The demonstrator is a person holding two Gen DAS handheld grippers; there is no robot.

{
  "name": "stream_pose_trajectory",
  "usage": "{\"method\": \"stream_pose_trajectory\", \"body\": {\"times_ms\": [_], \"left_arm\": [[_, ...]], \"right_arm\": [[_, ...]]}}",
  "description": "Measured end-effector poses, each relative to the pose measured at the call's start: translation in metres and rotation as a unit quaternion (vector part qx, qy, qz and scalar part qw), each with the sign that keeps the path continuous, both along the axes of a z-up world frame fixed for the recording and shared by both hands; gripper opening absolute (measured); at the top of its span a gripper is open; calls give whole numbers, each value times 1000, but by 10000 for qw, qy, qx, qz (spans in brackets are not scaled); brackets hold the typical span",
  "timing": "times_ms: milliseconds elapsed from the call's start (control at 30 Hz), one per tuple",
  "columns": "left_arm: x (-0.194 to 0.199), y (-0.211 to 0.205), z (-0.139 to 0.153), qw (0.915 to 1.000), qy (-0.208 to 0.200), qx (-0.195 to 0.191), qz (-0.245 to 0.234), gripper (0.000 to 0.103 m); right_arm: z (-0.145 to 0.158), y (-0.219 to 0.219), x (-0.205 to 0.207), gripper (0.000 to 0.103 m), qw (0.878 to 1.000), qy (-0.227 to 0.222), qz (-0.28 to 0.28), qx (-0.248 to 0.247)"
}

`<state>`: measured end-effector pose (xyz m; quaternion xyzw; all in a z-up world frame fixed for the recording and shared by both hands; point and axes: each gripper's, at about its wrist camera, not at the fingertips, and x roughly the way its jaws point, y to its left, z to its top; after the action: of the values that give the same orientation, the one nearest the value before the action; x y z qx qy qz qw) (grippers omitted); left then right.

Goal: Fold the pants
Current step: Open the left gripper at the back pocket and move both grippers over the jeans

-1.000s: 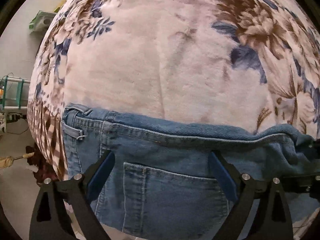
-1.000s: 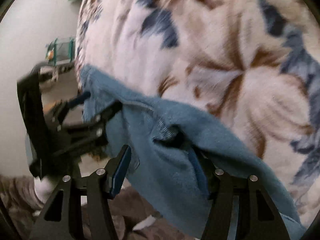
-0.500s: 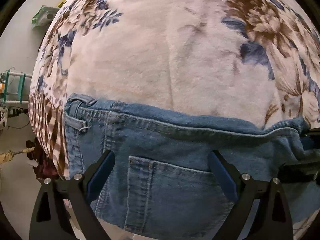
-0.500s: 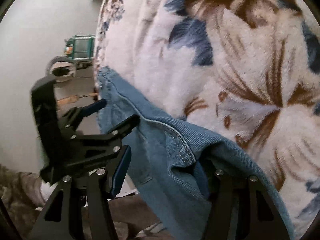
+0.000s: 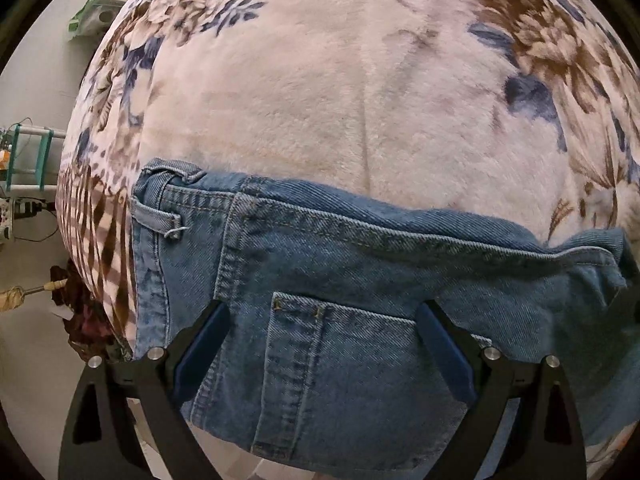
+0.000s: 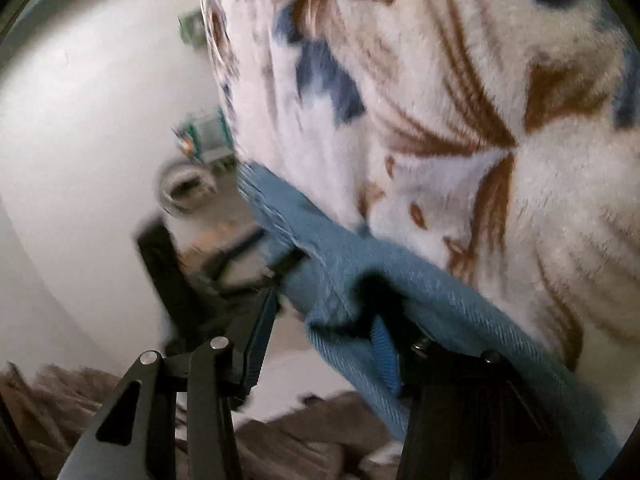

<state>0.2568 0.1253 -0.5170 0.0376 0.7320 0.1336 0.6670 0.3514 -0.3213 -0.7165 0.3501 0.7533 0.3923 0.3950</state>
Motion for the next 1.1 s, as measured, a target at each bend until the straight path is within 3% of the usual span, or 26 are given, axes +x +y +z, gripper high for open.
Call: {"method": "stream_pose_trajectory", "body": {"times_ms": [67,233,267,300,333,500,567,733,800,833,900,967,1000,1067,1100], "left_arm": [[-1,-2,0,10000,7,9,-28,96],[-2,-13,-1,9997,20,124,-187,96],[-3,-13,-2,9997,27,131,-202,96],[-4,-12,-2,9997,30,120,-192,96],[-4,-11,-3,9998,33,83,-170,96],[-4,-11,-4,9998,55,66,-172,96],[-5,-9,-3,9998,65,60,-153,96],[-2,-12,12,9999,19,-122,-67,96],[-1,-15,21,9998,-60,-187,-90,96],[0,-16,24,9997,-80,-214,-93,96],[1,-19,30,9995,-134,-275,-102,96],[2,-22,31,9994,-168,-258,-156,96],[2,-23,30,9994,-184,-225,-183,96],[5,-26,29,9992,-159,-326,-164,96],[8,-27,28,9987,-163,-462,-158,96]], "right_arm": [[1,13,-2,50,9991,-107,362,-167],[-13,37,0,50,9960,-186,418,-767],[-9,39,0,46,9951,-342,472,-796],[-4,37,0,26,9943,-435,473,-856],[-1,28,0,15,9934,-433,392,-982],[16,-36,7,9,9888,-98,-920,-1171],[21,-51,12,9,9865,-85,-1167,-1144],[59,-49,26,15,9823,-584,-881,-1545],[82,-54,26,41,9821,-919,-706,-1488],[87,-47,20,48,9862,-884,-478,-1315],[85,-29,-1,53,9893,-782,188,-1213],[67,-17,-16,52,9787,-873,632,-1745],[55,-22,-17,37,9712,-877,544,-2146],[41,-53,-9,11,9667,-557,-338,-2476],[46,-72,-4,12,9573,-656,-753,-2714]]}}
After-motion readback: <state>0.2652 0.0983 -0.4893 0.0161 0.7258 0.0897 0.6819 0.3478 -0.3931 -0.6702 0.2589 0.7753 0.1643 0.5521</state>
